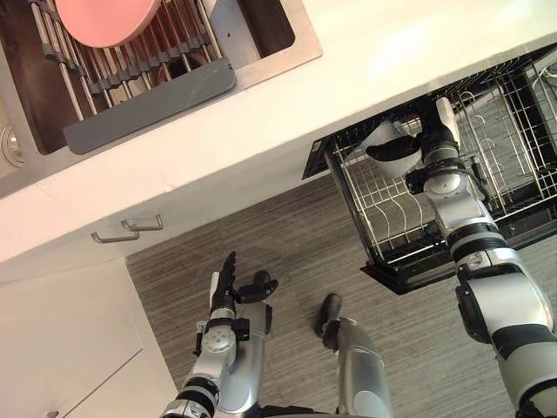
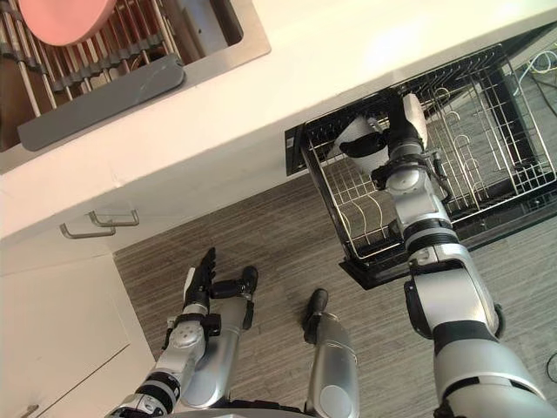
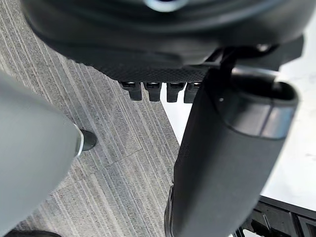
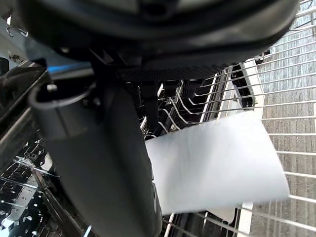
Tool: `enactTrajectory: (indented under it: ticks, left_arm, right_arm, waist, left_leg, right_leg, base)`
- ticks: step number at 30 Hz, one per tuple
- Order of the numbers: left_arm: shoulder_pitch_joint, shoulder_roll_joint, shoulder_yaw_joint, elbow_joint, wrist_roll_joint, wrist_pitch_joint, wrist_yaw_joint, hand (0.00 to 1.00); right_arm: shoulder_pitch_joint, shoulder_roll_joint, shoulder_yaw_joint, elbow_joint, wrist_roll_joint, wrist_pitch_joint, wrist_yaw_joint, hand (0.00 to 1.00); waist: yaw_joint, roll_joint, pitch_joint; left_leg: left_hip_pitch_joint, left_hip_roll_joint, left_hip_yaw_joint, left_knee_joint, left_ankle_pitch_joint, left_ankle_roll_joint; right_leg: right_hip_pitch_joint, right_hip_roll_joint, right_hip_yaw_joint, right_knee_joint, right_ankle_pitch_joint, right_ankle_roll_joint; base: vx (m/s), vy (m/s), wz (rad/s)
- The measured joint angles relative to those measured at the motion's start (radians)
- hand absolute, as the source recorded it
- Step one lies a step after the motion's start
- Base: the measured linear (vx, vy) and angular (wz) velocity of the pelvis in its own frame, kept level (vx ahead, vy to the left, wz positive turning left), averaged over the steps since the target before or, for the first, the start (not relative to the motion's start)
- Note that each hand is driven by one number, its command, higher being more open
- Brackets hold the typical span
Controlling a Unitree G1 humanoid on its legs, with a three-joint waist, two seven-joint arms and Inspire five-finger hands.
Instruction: Walk over to the sink, pick up the cup, carry it to the dishwasher, place the cup inside the dishwasher, then close the dishwasher door
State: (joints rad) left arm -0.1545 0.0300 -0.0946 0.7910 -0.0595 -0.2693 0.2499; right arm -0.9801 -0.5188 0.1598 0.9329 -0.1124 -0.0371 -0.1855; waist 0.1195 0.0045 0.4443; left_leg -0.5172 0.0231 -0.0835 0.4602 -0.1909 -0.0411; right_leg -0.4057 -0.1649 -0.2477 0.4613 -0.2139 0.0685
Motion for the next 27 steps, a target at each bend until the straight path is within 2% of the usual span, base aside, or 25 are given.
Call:
enactTrajectory:
  ticks: [8, 11, 12, 13, 14, 15, 16, 17, 21, 23, 27]
  left_arm:
    - [-0.001, -0.010, 0.001, 0.002, 0.000, 0.004, 0.015, 1.00]
    - [-0.004, -0.009, 0.001, 0.003, 0.000, 0.007, 0.015, 1.00]
    - [-0.008, -0.009, 0.000, 0.004, 0.000, 0.009, 0.015, 1.00]
    - [-0.023, -0.008, 0.003, 0.011, 0.000, 0.011, 0.015, 1.00]
    - [-0.031, -0.004, 0.007, 0.017, 0.000, 0.012, 0.016, 1.00]
    - [-0.045, 0.011, 0.007, 0.039, 0.001, 0.014, 0.015, 1.00]
    - [-0.047, 0.011, 0.011, 0.042, 0.000, 0.016, 0.019, 1.00]
    - [-0.046, 0.011, 0.010, 0.043, 0.000, 0.017, 0.022, 1.00]
    - [-0.038, 0.009, 0.003, 0.051, 0.003, 0.029, 0.011, 1.00]
    - [-0.036, 0.011, 0.001, 0.049, 0.006, 0.032, 0.010, 1.00]
    - [0.002, 0.045, 0.001, 0.041, 0.026, 0.034, 0.004, 1.00]
  right_arm:
    - [0.010, 0.036, -0.026, 0.002, -0.007, 0.026, -0.014, 1.00]
    - [0.030, 0.051, -0.029, -0.005, -0.017, 0.032, -0.015, 1.00]
    - [0.048, 0.053, -0.029, -0.022, -0.032, 0.032, -0.015, 1.00]
    - [0.059, 0.056, -0.028, -0.046, -0.039, 0.031, -0.014, 1.00]
    - [0.063, 0.061, -0.028, -0.058, -0.041, 0.030, -0.014, 1.00]
    - [0.089, 0.065, -0.029, -0.094, -0.049, 0.031, -0.015, 1.00]
    - [0.099, 0.072, -0.028, -0.134, -0.061, 0.029, -0.015, 1.00]
    - [0.112, 0.076, -0.027, -0.151, -0.071, 0.026, -0.016, 1.00]
    - [0.277, 0.079, -0.067, -0.321, -0.095, 0.034, -0.025, 1.00]
    - [0.365, 0.084, -0.103, -0.413, -0.118, 0.034, -0.035, 1.00]
    - [0.565, 0.162, -0.137, -0.629, -0.127, 0.031, -0.039, 1.00]
  waist:
    - [0.001, 0.002, -0.001]
    - [-0.003, 0.002, -0.001]
    - [-0.004, 0.003, -0.001]
    - [-0.005, 0.011, 0.004]
    - [-0.004, 0.012, 0.005]
    - [-0.009, 0.003, 0.002]
    - [-0.021, 0.030, 0.005]
    - [-0.023, 0.034, 0.004]
    - [-0.063, 0.030, 0.006]
    - [-0.067, 0.029, 0.005]
    - [-0.086, 0.017, 0.000]
  left_leg:
    - [0.033, 0.006, 0.012, 0.007, 0.000, 0.000]
    - [0.058, 0.009, 0.013, 0.011, 0.000, 0.000]
    - [0.066, 0.010, 0.010, 0.018, 0.000, 0.000]
    - [0.070, 0.024, 0.006, 0.028, -0.001, 0.000]
    - [0.069, 0.027, 0.008, 0.037, -0.002, -0.003]
    - [0.067, 0.013, 0.013, 0.070, -0.022, -0.026]
    - [0.057, 0.033, 0.008, 0.111, -0.042, -0.041]
    - [0.054, 0.039, 0.009, 0.122, -0.043, -0.042]
    - [0.130, 0.057, 0.010, 0.082, -0.042, -0.041]
    - [0.174, 0.055, 0.014, 0.046, -0.042, -0.041]
    - [0.277, 0.056, 0.021, -0.036, -0.041, -0.041]
  right_leg:
    - [0.021, -0.001, 0.003, 0.039, -0.001, -0.001]
    - [0.012, -0.006, 0.014, 0.111, -0.001, -0.001]
    - [-0.044, -0.013, 0.033, 0.239, 0.018, -0.025]
    - [-0.102, 0.000, 0.057, 0.240, -0.051, -0.030]
    - [-0.105, 0.006, 0.055, 0.159, -0.036, -0.033]
    - [-0.090, -0.003, 0.055, 0.005, 0.046, -0.033]
    - [-0.088, 0.014, 0.049, 0.031, 0.038, -0.037]
    - [-0.086, 0.023, 0.051, 0.033, 0.037, -0.039]
    - [-0.051, 0.033, 0.054, 0.064, 0.036, -0.040]
    - [-0.028, 0.032, 0.059, 0.062, 0.035, -0.041]
    - [0.038, 0.034, 0.069, 0.042, 0.035, -0.041]
  base:
    - [0.05, -0.016, 0.03]
    - [0.07, -0.039, 0.04]
    - [0.05, -0.076, 0.02]
    - [0.04, -0.094, -0.04]
    - [0.04, -0.153, 0.03]
    - [0.07, -0.214, -0.01]
    - [0.06, -0.185, -0.03]
    - [0.09, -0.142, -0.23]
    - [0.09, -0.050, -0.07]
    - [0.06, 0.012, -0.05]
    - [0.04, 0.016, -0.07]
